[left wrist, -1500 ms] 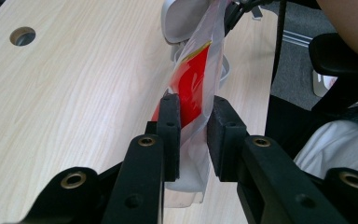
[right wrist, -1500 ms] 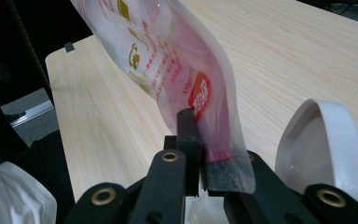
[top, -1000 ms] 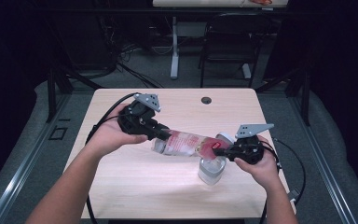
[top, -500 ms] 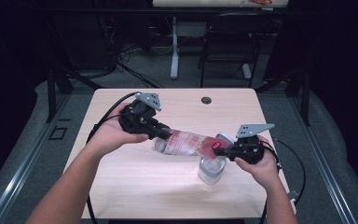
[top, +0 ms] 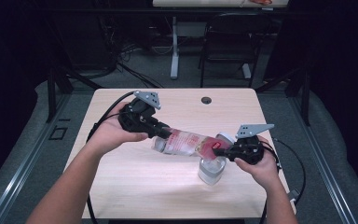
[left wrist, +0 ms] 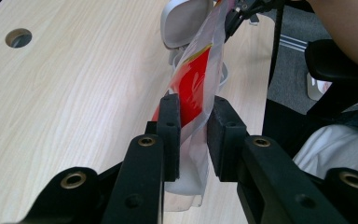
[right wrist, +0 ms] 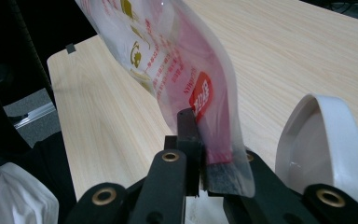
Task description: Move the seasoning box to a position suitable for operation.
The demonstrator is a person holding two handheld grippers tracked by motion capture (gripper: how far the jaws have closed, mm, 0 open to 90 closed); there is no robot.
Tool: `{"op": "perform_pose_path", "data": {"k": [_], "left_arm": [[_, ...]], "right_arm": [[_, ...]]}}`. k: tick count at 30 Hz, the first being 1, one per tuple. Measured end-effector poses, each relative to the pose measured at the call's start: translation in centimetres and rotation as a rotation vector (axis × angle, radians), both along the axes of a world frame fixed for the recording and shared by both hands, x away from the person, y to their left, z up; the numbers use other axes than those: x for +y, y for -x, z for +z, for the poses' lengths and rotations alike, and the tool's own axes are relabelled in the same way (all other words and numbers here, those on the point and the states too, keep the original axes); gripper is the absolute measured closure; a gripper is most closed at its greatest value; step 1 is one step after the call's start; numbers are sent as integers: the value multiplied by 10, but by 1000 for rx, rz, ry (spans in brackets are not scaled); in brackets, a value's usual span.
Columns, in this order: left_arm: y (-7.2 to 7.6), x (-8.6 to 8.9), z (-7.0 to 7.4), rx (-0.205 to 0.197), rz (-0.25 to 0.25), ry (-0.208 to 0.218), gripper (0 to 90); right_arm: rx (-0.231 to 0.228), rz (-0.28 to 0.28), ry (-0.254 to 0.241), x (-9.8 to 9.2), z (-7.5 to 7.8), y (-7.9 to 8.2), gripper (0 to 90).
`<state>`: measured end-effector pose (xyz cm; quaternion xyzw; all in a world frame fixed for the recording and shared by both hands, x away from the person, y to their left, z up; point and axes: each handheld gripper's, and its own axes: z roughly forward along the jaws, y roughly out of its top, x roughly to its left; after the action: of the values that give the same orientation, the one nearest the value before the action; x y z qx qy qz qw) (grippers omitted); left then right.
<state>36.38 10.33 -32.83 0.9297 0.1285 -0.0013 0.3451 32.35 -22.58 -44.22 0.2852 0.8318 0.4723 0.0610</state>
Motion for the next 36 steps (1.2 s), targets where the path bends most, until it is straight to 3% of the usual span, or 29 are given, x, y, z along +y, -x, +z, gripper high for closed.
{"op": "perform_pose_path", "data": {"k": [36], "left_arm": [[-2,-6,3,-2,1,1,764]], "right_arm": [[4,-7,-7,-3,-1,-1,884]]}}
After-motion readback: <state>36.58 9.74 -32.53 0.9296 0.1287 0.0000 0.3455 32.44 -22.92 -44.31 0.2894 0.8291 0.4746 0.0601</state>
